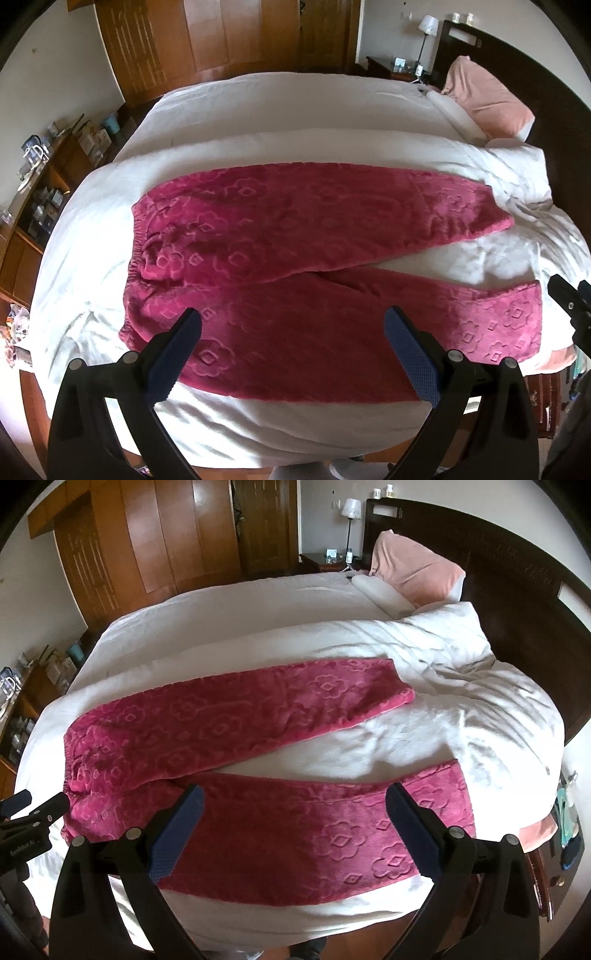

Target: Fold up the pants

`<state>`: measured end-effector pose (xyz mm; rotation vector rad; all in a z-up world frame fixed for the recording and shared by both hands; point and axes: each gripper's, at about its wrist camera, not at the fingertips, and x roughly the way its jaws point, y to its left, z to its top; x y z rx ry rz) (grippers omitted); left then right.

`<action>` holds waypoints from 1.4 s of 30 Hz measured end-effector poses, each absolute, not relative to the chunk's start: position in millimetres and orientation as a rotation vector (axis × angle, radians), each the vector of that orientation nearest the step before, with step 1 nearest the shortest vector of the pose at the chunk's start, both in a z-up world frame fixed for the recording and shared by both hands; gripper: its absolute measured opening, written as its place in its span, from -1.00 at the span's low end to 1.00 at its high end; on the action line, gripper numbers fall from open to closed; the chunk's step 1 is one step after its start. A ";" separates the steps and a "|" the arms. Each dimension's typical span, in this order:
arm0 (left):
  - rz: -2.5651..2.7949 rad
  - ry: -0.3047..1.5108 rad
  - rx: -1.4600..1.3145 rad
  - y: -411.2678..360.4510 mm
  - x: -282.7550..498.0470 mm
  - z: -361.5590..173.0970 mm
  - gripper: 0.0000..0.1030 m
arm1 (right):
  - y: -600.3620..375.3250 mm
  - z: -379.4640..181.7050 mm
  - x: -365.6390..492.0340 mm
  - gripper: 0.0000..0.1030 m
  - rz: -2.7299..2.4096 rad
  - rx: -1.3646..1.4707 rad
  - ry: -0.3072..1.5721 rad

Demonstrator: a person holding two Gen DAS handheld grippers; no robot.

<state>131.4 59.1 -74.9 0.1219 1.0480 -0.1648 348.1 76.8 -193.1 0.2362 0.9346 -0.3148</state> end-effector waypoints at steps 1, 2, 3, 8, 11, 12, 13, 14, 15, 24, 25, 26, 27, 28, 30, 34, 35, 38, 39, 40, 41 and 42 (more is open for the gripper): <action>-0.163 1.048 0.122 61.9 135.7 -75.7 0.91 | 79.0 -194.6 352.1 0.93 -0.312 0.239 0.937; -0.161 1.049 0.124 64.1 139.7 -76.5 0.91 | 81.6 -195.9 355.5 0.93 -0.309 0.240 0.941; -0.160 1.049 0.125 65.9 142.7 -77.2 0.91 | 84.5 -198.3 361.1 0.93 -0.310 0.241 0.948; -0.145 1.060 0.122 82.6 166.2 -82.4 0.91 | 95.3 -209.2 378.5 0.93 -0.306 0.249 0.982; -0.140 1.060 0.129 89.3 178.1 -86.1 0.91 | 102.4 -213.7 388.4 0.93 -0.314 0.249 0.998; -0.139 1.060 0.132 91.1 181.9 -87.5 0.91 | 105.0 -215.7 392.7 0.93 -0.316 0.248 1.004; -0.138 1.060 0.135 92.4 185.4 -88.9 0.91 | 106.2 -216.7 395.0 0.93 -0.317 0.248 1.007; -0.139 1.061 0.139 93.7 190.0 -90.5 0.91 | 108.4 -217.6 397.3 0.93 -0.320 0.248 1.012; -0.140 1.060 0.145 94.6 195.3 -91.8 0.91 | 110.4 -219.5 400.8 0.93 -0.323 0.248 1.017; -0.142 1.042 0.194 94.4 227.3 -98.8 0.91 | 114.6 -235.0 421.0 0.93 -0.354 0.262 1.068; -0.141 1.040 0.199 93.9 230.0 -99.8 0.91 | 114.7 -236.2 423.1 0.93 -0.357 0.262 1.070; -0.140 1.038 0.207 92.8 234.3 -101.4 0.91 | 114.4 -237.3 424.9 0.93 -0.359 0.261 1.073; -0.140 1.037 0.213 91.9 237.2 -102.0 0.91 | 113.5 -238.9 427.4 0.93 -0.361 0.262 1.077; -0.139 1.037 0.220 90.4 241.7 -103.3 0.91 | 112.4 -240.4 429.4 0.93 -0.362 0.263 1.082; -0.138 1.039 0.223 88.2 246.8 -105.2 0.91 | 109.6 -243.1 433.5 0.93 -0.364 0.266 1.094; -0.129 1.037 0.235 81.9 255.8 -109.4 0.91 | 101.7 -250.5 439.7 0.93 -0.366 0.275 1.110; -0.123 1.037 0.243 79.7 258.4 -111.1 0.91 | 99.6 -252.7 441.2 0.93 -0.365 0.276 1.113; -0.109 1.047 0.255 74.5 265.1 -116.7 0.91 | 90.6 -260.6 446.6 0.93 -0.360 0.282 1.125; -0.103 1.050 0.258 72.1 267.3 -118.5 0.91 | 86.3 -264.3 450.0 0.93 -0.357 0.283 1.130; -0.091 1.055 0.264 69.7 270.4 -121.0 0.91 | 81.8 -267.5 453.3 0.93 -0.353 0.286 1.135; -0.084 1.057 0.266 67.9 272.6 -122.4 0.91 | 78.8 -270.2 456.3 0.93 -0.349 0.289 1.139; -0.074 1.058 0.268 66.4 274.9 -123.9 0.91 | 72.4 -274.2 461.9 0.93 -0.342 0.295 1.144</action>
